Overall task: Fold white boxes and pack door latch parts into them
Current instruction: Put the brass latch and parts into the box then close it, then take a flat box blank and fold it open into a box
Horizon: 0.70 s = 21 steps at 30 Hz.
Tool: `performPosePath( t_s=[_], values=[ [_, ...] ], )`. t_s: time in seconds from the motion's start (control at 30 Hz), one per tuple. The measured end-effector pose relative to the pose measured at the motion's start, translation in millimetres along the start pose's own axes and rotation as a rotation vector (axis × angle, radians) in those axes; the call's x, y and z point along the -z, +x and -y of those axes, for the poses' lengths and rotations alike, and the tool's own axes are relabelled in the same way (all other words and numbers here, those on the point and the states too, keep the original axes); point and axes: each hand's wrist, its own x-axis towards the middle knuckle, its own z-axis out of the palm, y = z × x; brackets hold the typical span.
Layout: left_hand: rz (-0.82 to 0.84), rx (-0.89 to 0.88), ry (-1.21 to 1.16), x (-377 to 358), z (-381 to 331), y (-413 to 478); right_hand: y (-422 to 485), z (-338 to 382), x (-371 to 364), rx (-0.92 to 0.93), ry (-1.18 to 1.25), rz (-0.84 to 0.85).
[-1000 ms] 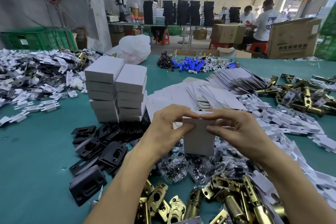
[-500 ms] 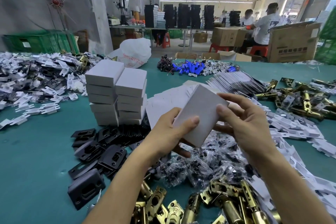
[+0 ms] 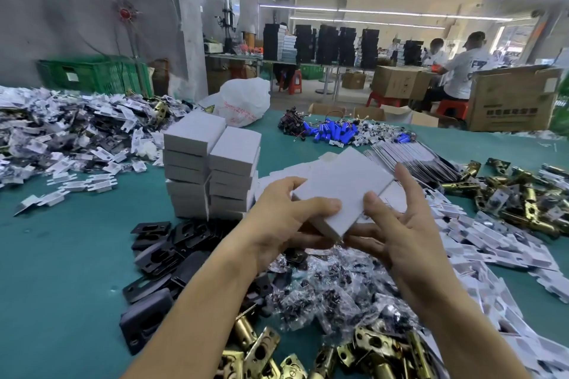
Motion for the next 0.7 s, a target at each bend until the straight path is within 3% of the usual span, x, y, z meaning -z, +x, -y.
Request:
performPosePath(
  t_s=[0.07, 0.2, 0.33, 0.47, 0.7],
  values=[
    [-0.101, -0.012, -0.062, 1, -8, 9, 1, 1, 1, -0.041, -0.018, -0.017],
    [-0.472, -0.138, -0.252, 21, -23, 29, -1, -4, 5, -0.144, -0.098, 0.044],
    [-0.76, -0.224, -0.224, 44, -28, 39, -3, -7, 5, -0.187, -0.149, 0.126],
    [-0.926, -0.263, -0.171, 53, -29, 48, -4, -5, 5, -0.207, -0.169, 0.174],
    [-1.068, -0.288, -0.181, 48, -32, 66, -3, -4, 8, -0.207, -0.188, 0.183]
  ],
)
